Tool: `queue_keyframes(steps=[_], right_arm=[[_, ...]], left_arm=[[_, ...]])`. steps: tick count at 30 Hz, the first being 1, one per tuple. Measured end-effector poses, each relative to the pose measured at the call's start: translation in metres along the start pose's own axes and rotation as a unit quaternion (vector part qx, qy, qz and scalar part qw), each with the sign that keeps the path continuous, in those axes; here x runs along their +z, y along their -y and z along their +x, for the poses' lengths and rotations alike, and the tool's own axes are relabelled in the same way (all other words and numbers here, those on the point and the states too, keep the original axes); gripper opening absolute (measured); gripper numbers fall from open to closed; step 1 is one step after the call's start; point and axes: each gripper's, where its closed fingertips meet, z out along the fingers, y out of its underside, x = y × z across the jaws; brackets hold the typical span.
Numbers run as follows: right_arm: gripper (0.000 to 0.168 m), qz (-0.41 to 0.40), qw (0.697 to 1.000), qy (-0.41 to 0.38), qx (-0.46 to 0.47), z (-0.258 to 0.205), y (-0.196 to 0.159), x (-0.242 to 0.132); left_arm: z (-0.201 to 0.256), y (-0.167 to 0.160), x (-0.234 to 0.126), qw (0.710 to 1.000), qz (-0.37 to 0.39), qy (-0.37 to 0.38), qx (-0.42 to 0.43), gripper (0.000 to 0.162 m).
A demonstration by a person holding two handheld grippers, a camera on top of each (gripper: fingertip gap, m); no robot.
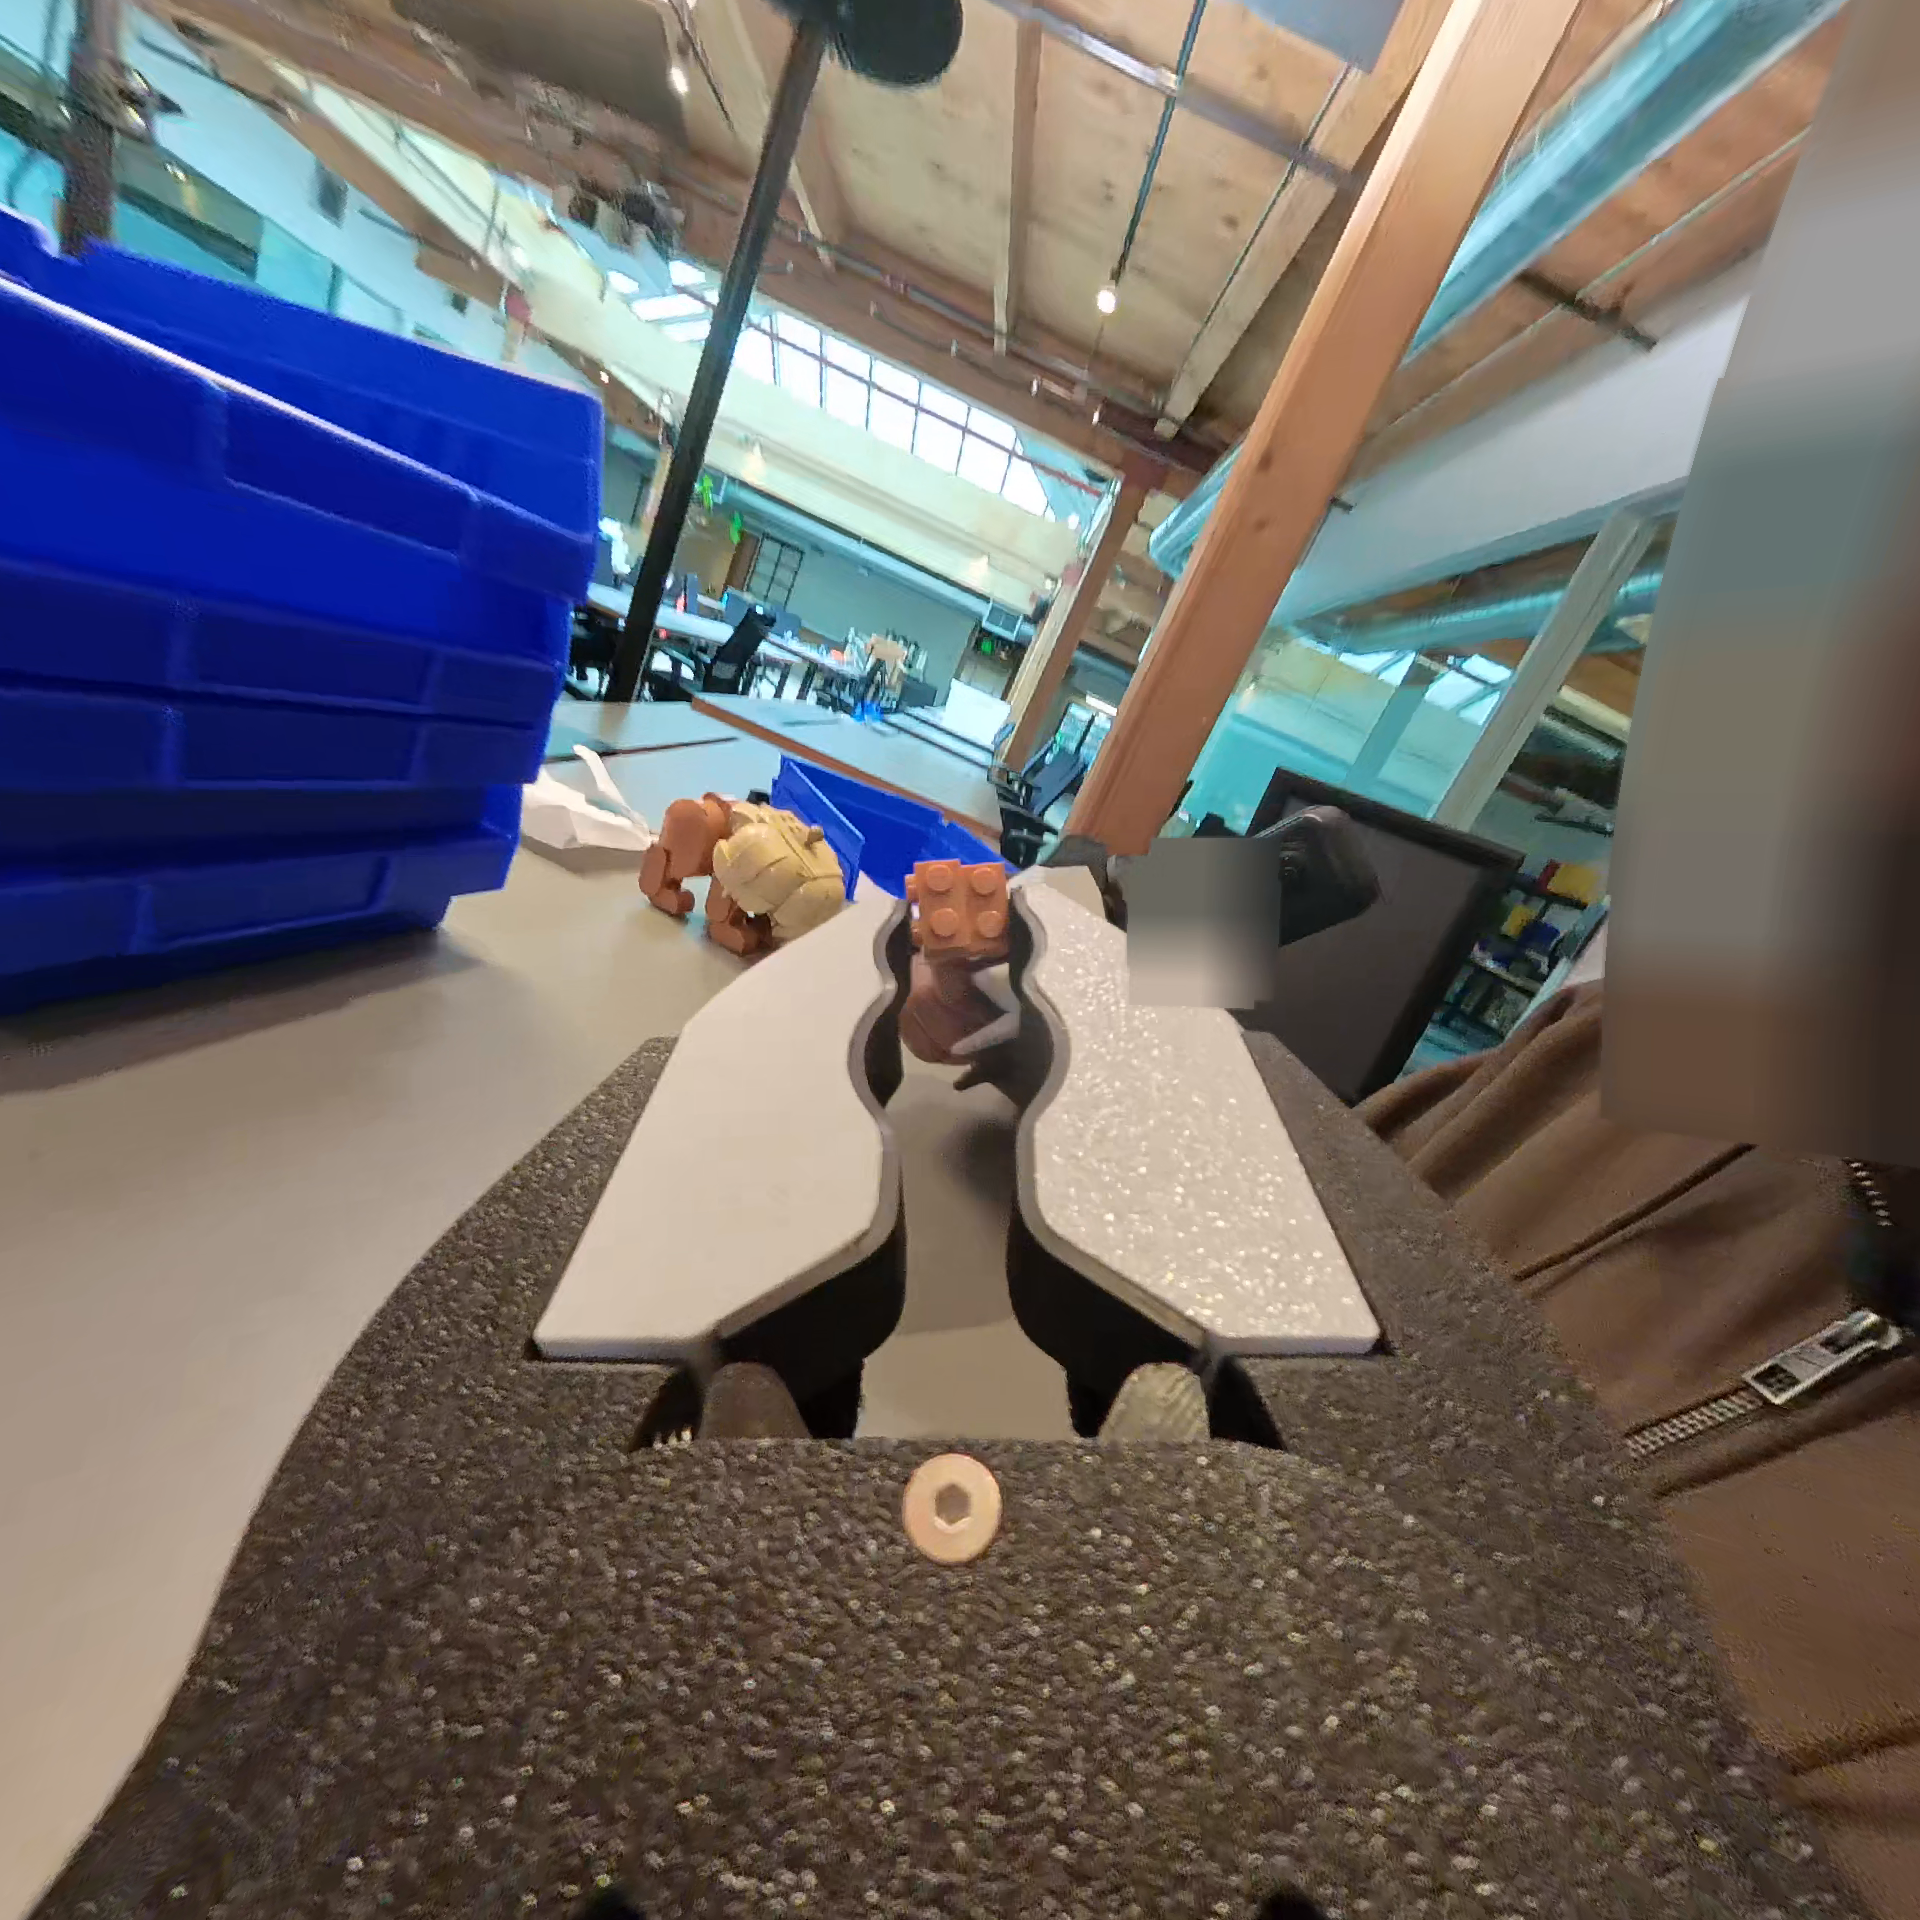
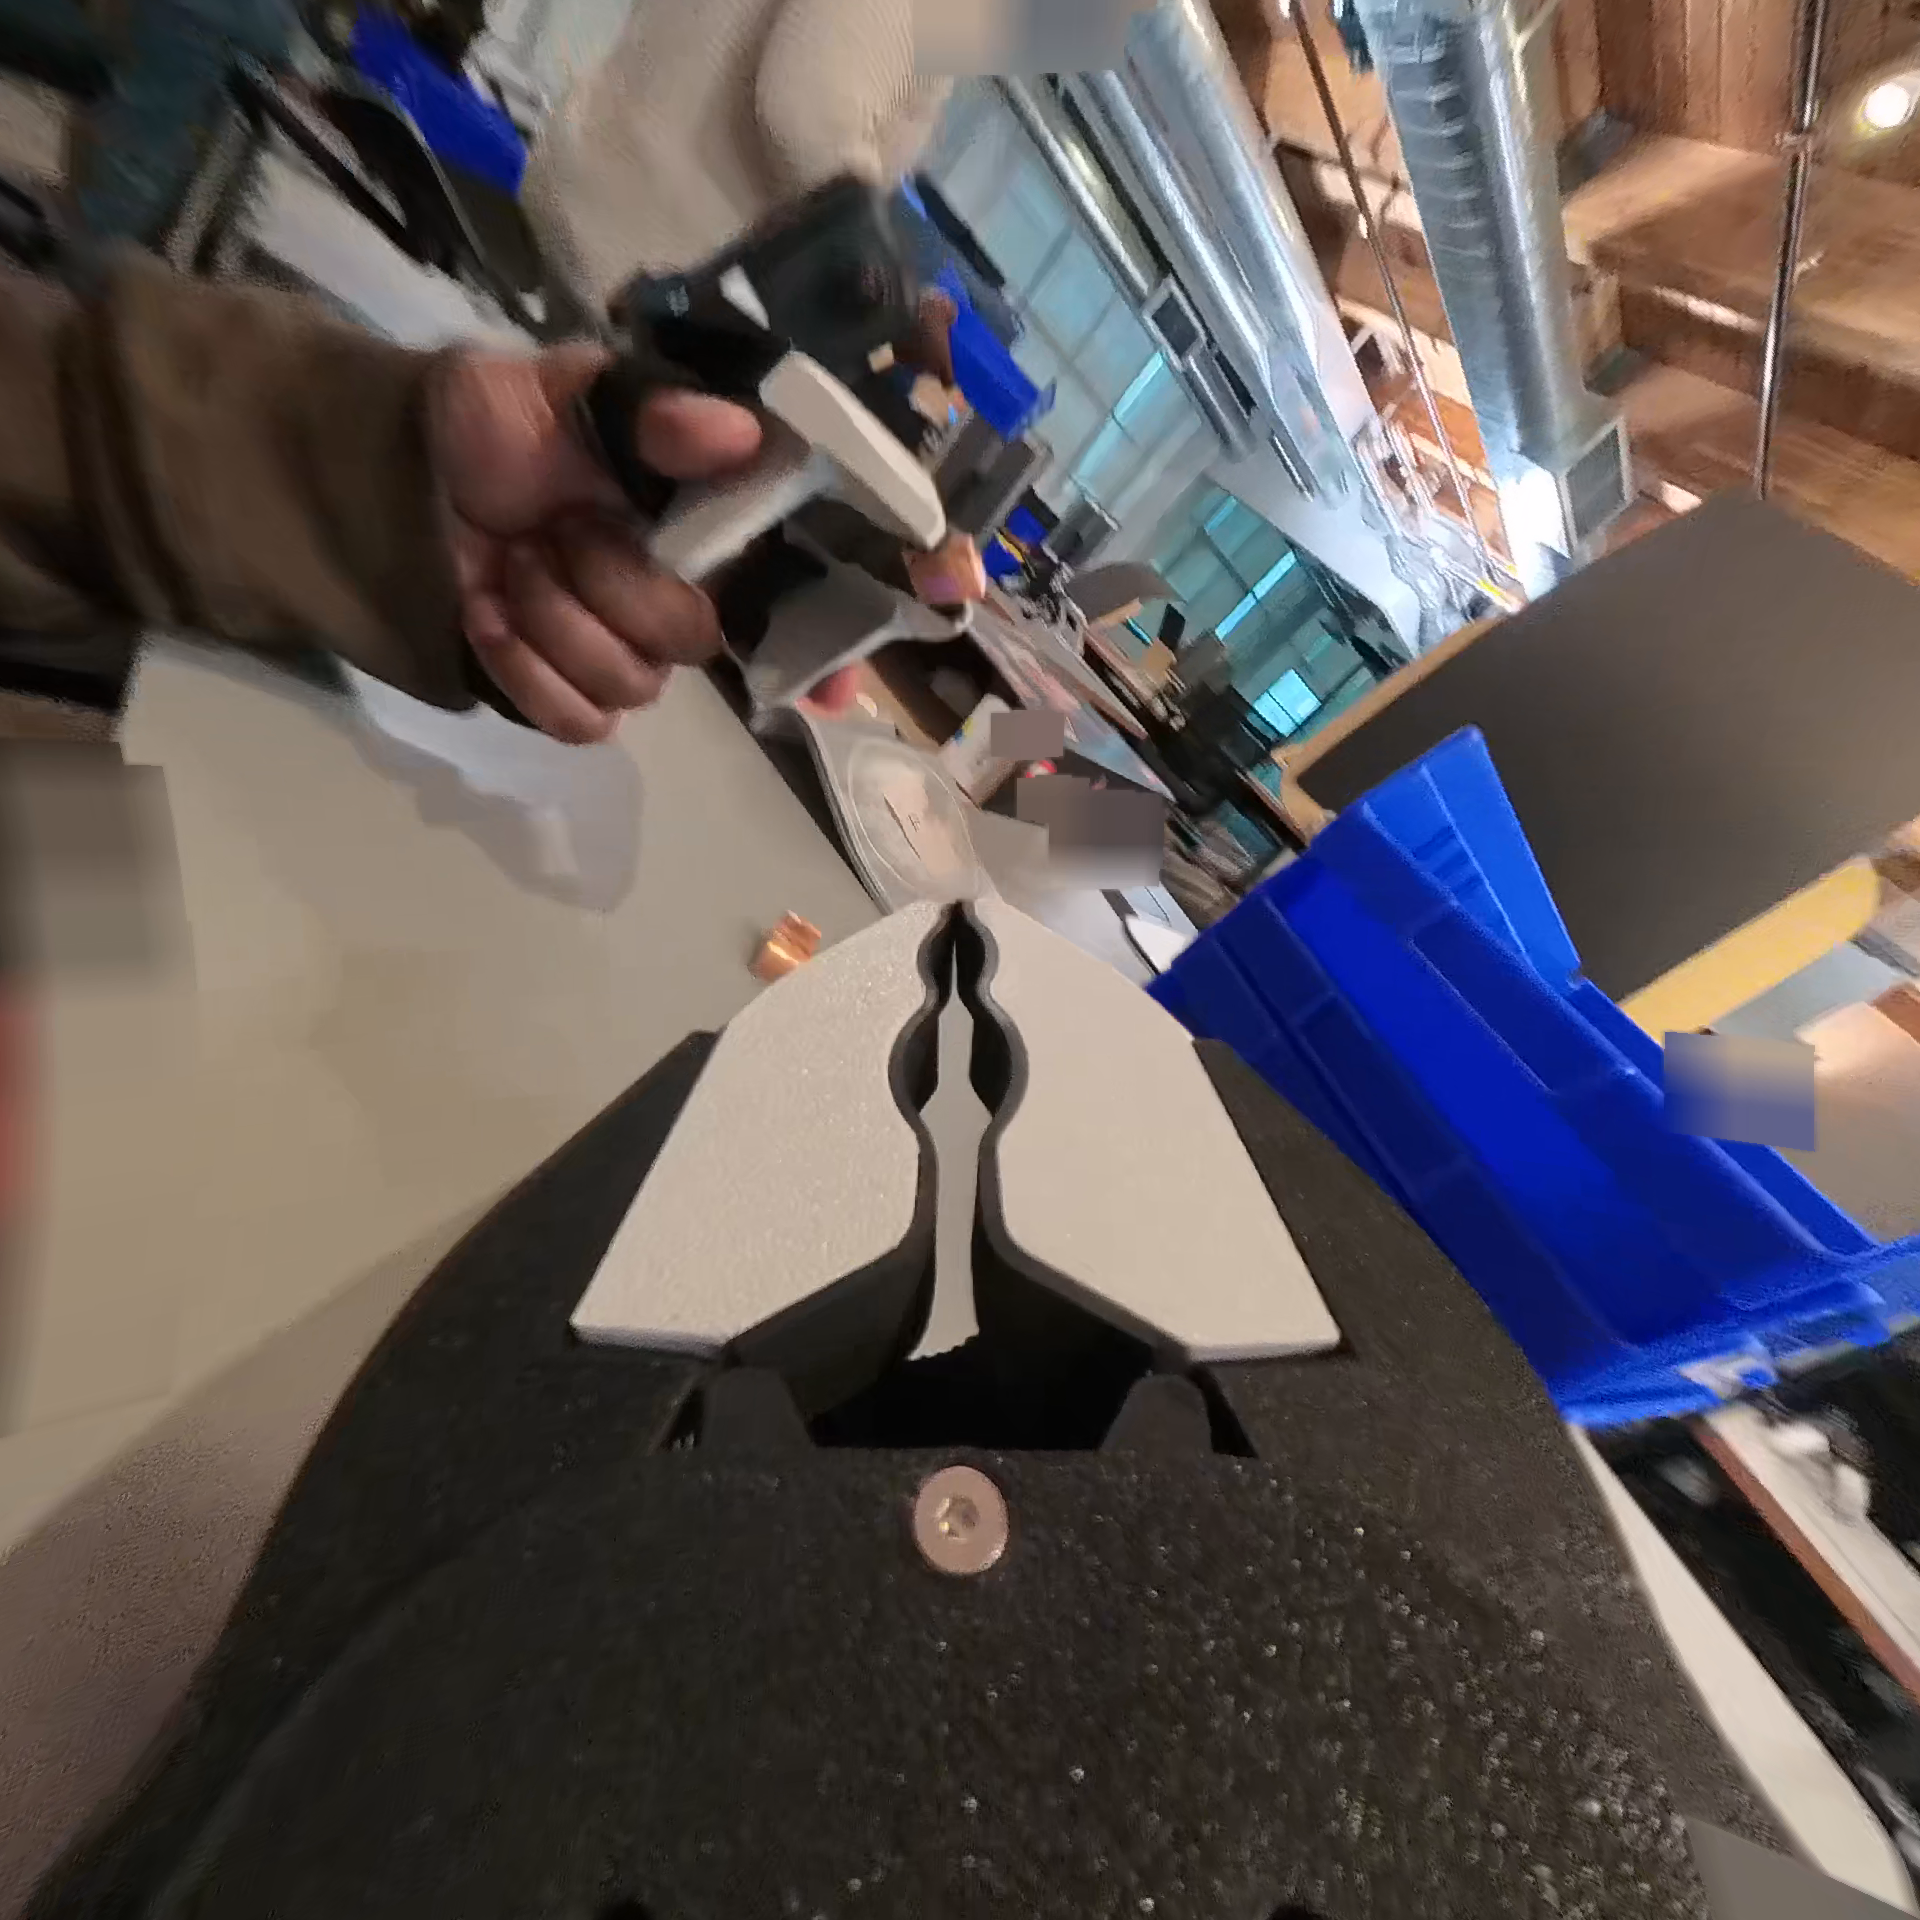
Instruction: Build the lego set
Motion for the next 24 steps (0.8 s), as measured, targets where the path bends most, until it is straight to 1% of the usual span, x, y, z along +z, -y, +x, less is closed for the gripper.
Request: queue_keyframes(steps=[2,4,6,7,8,9,10,11,12,13,14,15,17,21,24], right_arm=[[0.0,-0.037,0.998,-0.034,-0.036,0.002,-0.01,0.008],[0.001,-0.043,0.994,-0.079,-0.067,0.006,-0.007,0.015],[0.004,-0.045,0.991,-0.1,-0.076,0.003,-0.002,0.021],[0.004,-0.054,0.99,-0.104,-0.081,0.001,-0.003,0.025],[0.004,-0.07,0.988,-0.104,-0.086,-0.001,-0.007,0.027],[0.004,-0.091,0.987,-0.104,-0.087,-0.001,-0.015,0.029],[0.005,-0.113,0.985,-0.103,-0.079,0.0,-0.024,0.029],[0.006,-0.127,0.986,-0.097,-0.056,0.002,-0.031,0.029],[0.007,-0.135,0.987,-0.086,-0.022,0.002,-0.038,0.029],[0.008,-0.14,0.987,-0.075,0.014,0.002,-0.042,0.029],[0.009,-0.145,0.986,-0.065,0.042,0.002,-0.046,0.029],[0.009,-0.152,0.985,-0.058,0.06,0.002,-0.05,0.029],[0.01,-0.17,0.982,-0.05,0.068,0.0,-0.058,0.03],[0.01,-0.201,0.977,-0.041,0.051,-0.006,-0.068,0.032],[0.01,-0.207,0.976,-0.038,0.053,-0.007,-0.071,0.033]], left_arm=[[0.004,-0.007,0.01,1.0,-0.003,-0.011,-0.014,0.017],[0.009,-0.012,0.019,0.998,0.012,-0.036,-0.052,0.017],[0.015,-0.01,0.025,0.992,0.043,-0.066,-0.099,0.017],[0.014,-0.009,0.026,0.99,0.052,-0.07,-0.113,0.018],[0.01,-0.009,0.025,0.991,0.05,-0.055,-0.109,0.018],[0.003,-0.01,0.022,0.996,0.033,-0.022,-0.082,0.017],[-0.006,-0.015,0.018,0.999,-0.004,0.03,-0.034,0.018],[-0.018,-0.021,0.011,0.994,-0.057,0.09,0.025,0.018],[-0.027,-0.027,0.001,0.98,-0.115,0.141,0.08,0.018],[-0.033,-0.033,-0.008,0.962,-0.17,0.174,0.125,0.018],[-0.037,-0.041,-0.017,0.944,-0.222,0.193,0.151,0.018],[-0.039,-0.05,-0.023,0.93,-0.264,0.203,0.158,0.018],[-0.041,-0.067,-0.029,0.912,-0.316,0.206,0.16,0.018],[-0.056,-0.094,-0.036,0.88,-0.384,0.225,0.166,0.018],[-0.065,-0.107,-0.043,0.855,-0.423,0.242,0.178,0.018]])
